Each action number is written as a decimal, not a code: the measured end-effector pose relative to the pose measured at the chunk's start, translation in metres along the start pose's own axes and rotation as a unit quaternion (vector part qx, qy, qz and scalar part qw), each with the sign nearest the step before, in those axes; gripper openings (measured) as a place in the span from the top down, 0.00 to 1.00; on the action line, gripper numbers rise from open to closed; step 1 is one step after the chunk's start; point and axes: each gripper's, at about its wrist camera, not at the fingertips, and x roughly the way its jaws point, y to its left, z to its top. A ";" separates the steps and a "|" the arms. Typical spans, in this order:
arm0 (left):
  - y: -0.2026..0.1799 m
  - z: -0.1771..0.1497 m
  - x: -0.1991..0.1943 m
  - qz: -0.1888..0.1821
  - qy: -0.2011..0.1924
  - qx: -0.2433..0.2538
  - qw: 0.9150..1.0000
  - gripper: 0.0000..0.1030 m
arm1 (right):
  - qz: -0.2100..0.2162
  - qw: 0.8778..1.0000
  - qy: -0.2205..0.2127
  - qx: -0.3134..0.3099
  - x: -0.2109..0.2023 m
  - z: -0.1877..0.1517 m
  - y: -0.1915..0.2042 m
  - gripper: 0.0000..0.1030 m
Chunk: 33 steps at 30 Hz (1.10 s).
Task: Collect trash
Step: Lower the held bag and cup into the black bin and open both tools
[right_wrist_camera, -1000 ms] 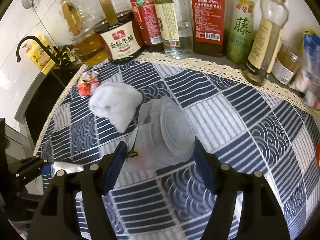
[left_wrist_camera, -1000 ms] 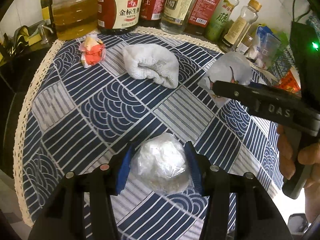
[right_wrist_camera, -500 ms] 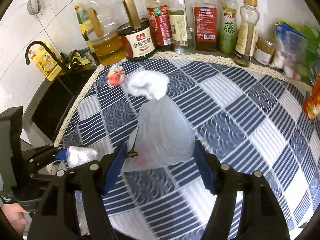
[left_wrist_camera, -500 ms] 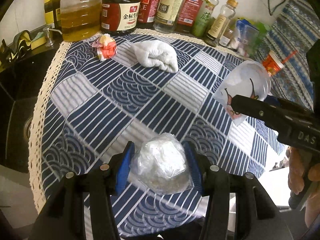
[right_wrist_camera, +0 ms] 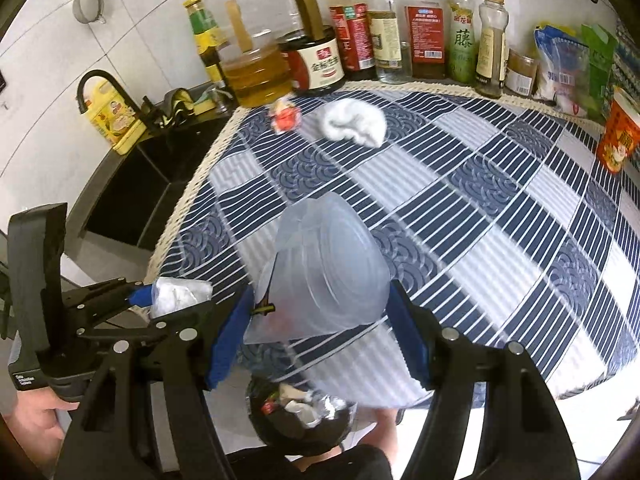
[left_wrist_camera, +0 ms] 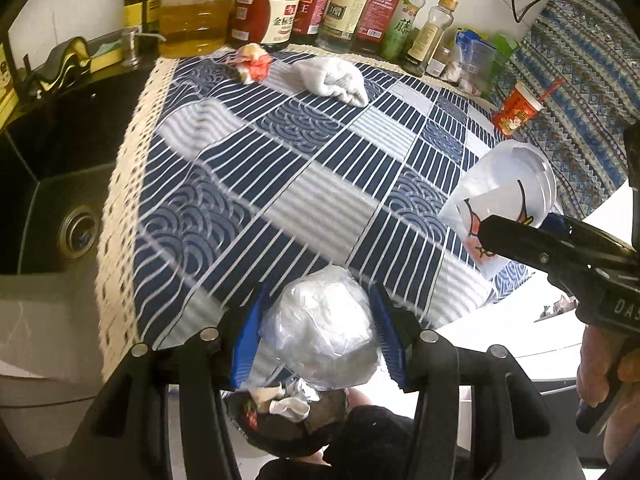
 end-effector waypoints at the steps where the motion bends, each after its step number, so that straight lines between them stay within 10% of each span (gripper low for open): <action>1: 0.002 -0.004 -0.002 0.000 0.000 -0.001 1.000 0.52 | 0.002 1.000 0.001 0.001 -0.001 -0.003 0.003 0.34; 33: 0.042 -0.109 0.017 -0.004 0.075 -0.056 0.996 0.52 | 0.042 0.993 0.111 0.013 0.040 -0.116 0.038 0.34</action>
